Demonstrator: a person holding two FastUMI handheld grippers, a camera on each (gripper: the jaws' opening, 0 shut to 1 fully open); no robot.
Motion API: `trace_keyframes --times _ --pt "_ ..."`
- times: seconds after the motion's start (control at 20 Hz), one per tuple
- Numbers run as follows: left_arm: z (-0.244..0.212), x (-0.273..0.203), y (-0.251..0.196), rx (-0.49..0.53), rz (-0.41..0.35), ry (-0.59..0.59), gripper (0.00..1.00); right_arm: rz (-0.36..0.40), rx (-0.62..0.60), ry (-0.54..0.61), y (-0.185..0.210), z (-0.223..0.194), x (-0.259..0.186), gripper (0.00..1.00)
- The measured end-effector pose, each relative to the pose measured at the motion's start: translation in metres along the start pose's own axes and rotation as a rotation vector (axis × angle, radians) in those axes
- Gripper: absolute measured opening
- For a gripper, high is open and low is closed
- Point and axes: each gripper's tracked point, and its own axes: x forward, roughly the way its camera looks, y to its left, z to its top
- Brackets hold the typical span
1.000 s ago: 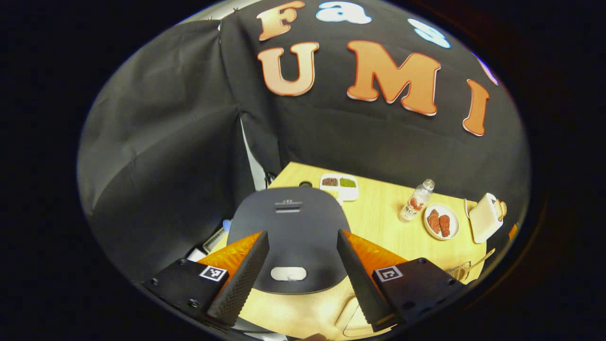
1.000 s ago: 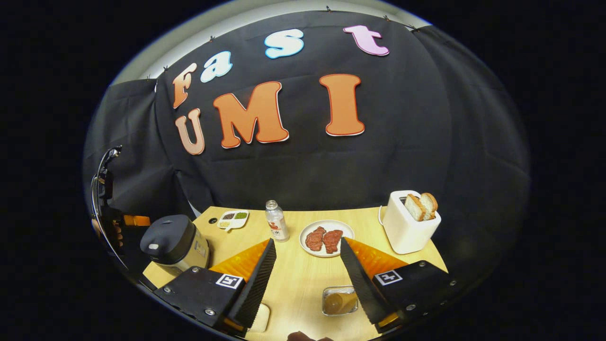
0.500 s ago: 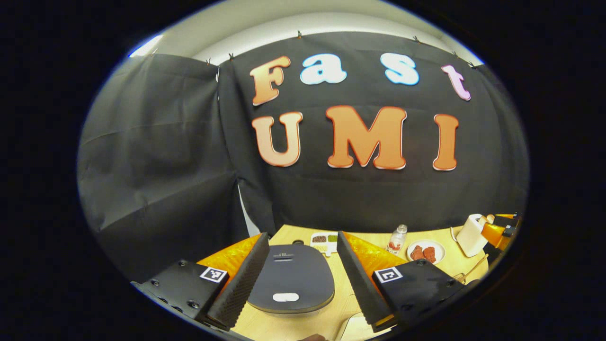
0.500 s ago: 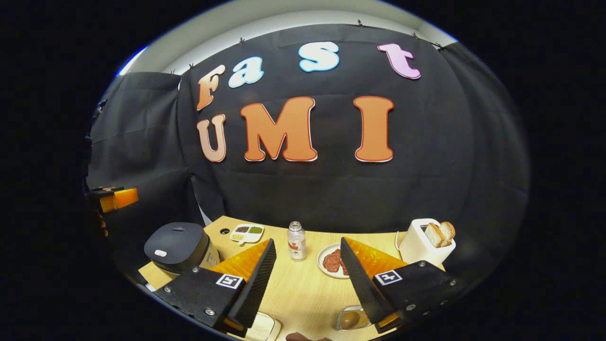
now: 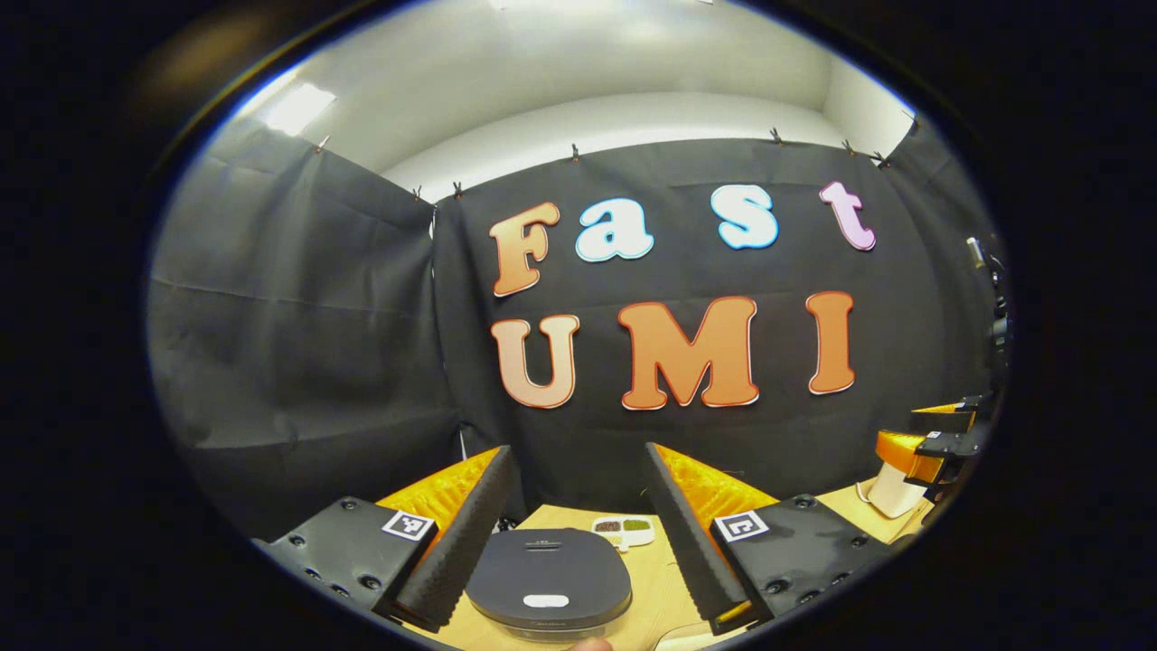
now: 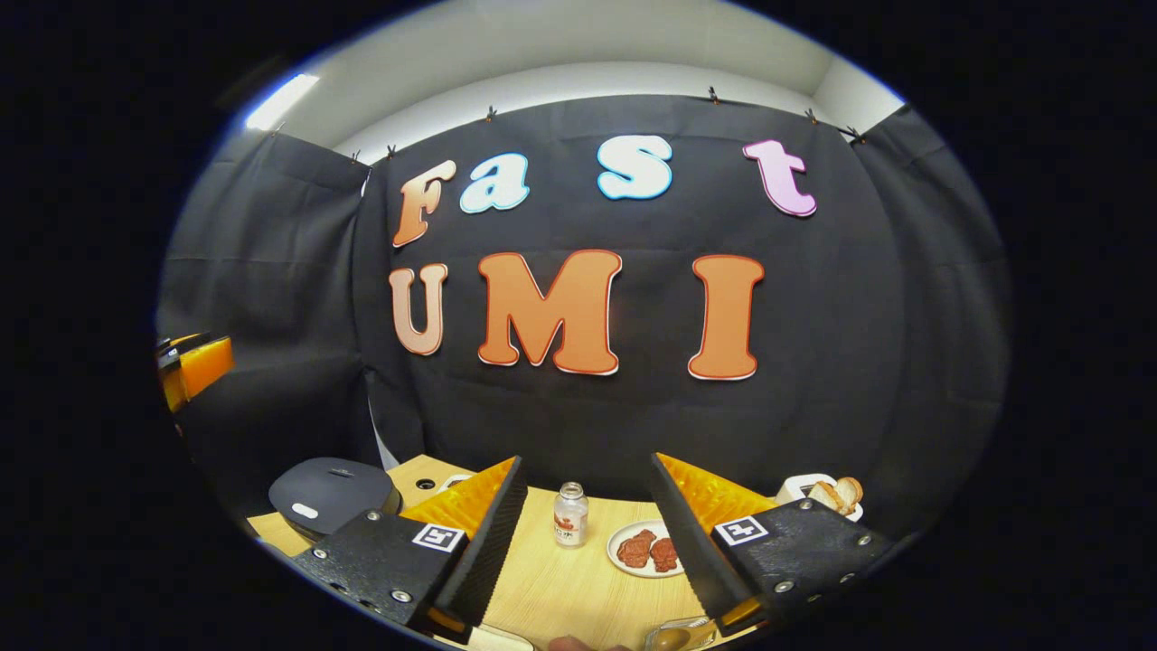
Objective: Close the left gripper, press the button to open the rice cooker; take a wooden spoon from the chopstick holder with the right hand, scoop a spoonful of rice and pour it into the rice cooker, then put the wooden spoon back into the chopstick holder.
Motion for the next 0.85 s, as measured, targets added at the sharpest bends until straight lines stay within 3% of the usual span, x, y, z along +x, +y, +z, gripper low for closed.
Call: trace_keyframes --times 0.2,0.6,0.85 --pt "-0.013 -0.021 0.003 -0.007 0.012 0.013 0.93 0.001 -0.036 -0.047 0.006 0.007 -0.007 0.85" --pt "-0.029 -0.03 -0.002 -0.064 -0.008 0.063 0.93 0.002 0.028 -0.029 0.011 0.001 -0.012 0.86" --pt "-0.014 -0.027 0.009 -0.021 0.014 0.029 0.93 0.0 0.025 -0.047 0.013 0.008 -0.014 0.86"
